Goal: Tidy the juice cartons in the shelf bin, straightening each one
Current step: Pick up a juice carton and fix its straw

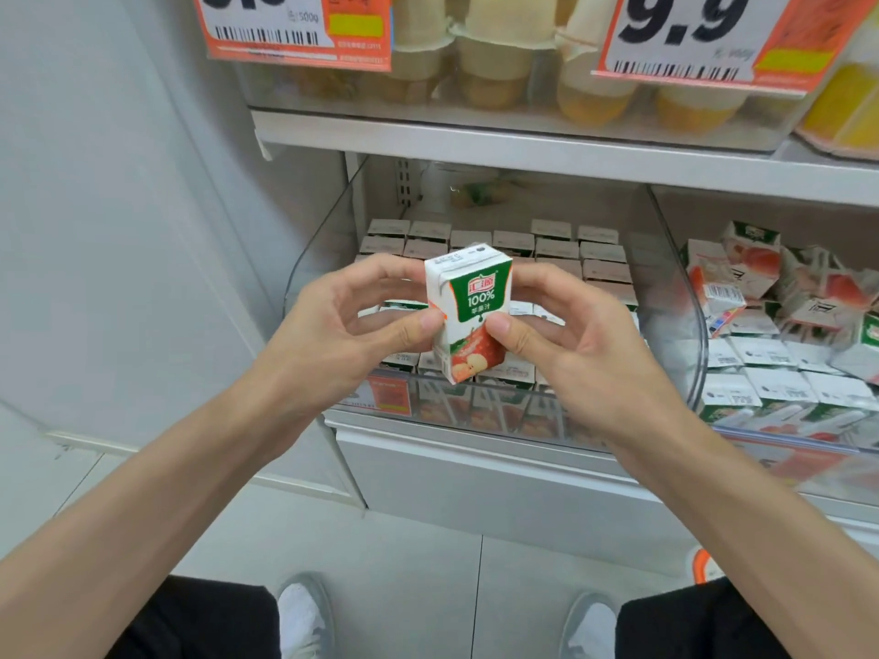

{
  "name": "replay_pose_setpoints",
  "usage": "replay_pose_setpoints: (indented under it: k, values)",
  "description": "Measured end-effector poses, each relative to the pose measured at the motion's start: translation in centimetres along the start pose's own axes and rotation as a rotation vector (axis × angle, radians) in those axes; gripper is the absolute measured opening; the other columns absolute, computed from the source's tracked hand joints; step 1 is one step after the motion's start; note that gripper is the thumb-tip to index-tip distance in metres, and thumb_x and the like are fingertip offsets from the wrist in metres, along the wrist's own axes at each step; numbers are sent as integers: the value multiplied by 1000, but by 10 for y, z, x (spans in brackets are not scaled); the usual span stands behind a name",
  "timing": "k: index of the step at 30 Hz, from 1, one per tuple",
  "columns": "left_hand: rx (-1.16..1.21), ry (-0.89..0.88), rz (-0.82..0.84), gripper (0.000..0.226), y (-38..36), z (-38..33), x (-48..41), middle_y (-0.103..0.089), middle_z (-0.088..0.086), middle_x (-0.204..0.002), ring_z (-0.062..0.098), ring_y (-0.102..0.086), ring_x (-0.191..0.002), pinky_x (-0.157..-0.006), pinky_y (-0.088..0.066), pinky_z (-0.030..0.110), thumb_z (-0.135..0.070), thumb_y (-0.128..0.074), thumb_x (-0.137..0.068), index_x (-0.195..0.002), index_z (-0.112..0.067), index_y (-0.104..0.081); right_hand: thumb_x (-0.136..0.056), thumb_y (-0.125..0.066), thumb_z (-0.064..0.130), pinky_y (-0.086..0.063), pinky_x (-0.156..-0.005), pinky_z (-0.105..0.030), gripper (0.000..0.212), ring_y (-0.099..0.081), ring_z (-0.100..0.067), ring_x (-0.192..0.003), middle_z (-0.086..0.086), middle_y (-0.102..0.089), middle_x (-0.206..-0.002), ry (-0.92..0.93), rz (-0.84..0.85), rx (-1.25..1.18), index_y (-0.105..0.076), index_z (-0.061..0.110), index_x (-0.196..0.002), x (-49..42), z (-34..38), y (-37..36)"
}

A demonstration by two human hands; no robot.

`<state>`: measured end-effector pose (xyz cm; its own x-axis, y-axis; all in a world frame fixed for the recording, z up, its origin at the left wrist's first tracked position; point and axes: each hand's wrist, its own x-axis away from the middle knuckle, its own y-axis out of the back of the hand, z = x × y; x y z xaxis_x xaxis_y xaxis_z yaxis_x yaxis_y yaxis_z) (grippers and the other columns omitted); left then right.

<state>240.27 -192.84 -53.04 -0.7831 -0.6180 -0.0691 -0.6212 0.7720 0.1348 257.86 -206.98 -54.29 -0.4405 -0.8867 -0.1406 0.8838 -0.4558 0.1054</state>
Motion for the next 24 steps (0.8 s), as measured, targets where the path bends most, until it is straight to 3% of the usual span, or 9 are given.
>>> replay_pose_setpoints:
  k: [4,6,10,14,18,21,24]
  values:
    - [8,-1,13,55,1,3,1,-73,-3,-132,20,-72,-120,-101,-58,37,-21,-78,-82,-135,-21,-64,-102,-65,1,-56,-105,-40,32,-73,-14,-113,7,-77,-122,62,30,73,-74,20,-125,2,0,-5]
    - [0,-10,59,61,1,3,2,-69,-7,-140,18,-69,-126,-105,-56,38,-18,-75,-86,-145,-26,-60,-101,-66,-2,-56,-106,-36,37,-71,-12,-118,9,-76,-124,54,87,62,-74,23,-126,3,2,-6]
    - [-28,-26,154,61,-2,0,5,-69,-14,-140,12,-71,-123,-96,-57,23,-11,-73,-88,-145,-27,-60,-87,-83,-2,-49,-115,-34,74,-64,-14,-130,12,-67,-140,80,239,90,-55,28,-149,7,1,-6]
    - [-51,-51,92,69,-3,0,4,-72,-13,-135,10,-70,-123,-98,-58,24,-5,-82,-77,-140,-27,-64,-84,-90,11,-54,-108,-39,72,-63,-14,-131,12,-68,-136,210,84,254,-58,25,-147,2,-7,-10]
    - [-105,-99,45,68,-4,2,0,-73,-11,-134,8,-65,-130,-109,-54,34,7,-83,-80,-138,-22,-67,-79,-92,6,-56,-104,-32,70,-63,-14,-126,11,-67,-129,294,-46,386,-66,27,-140,-3,-8,-6]
    - [-81,-107,32,65,-6,3,-1,-74,-11,-132,8,-67,-128,-105,-56,28,5,-83,-79,-136,-23,-68,-78,-92,3,-56,-103,-29,70,-66,-12,-125,12,-70,-127,278,-50,353,-66,26,-139,-3,-6,-5]
    - [-54,-91,-3,55,-7,3,-3,-76,-9,-127,9,-70,-122,-102,-57,25,-15,-80,-83,-135,-26,-67,-81,-90,6,-56,-101,-26,67,-71,-9,-118,9,-75,-124,134,-50,173,-62,27,-138,-2,0,-6]
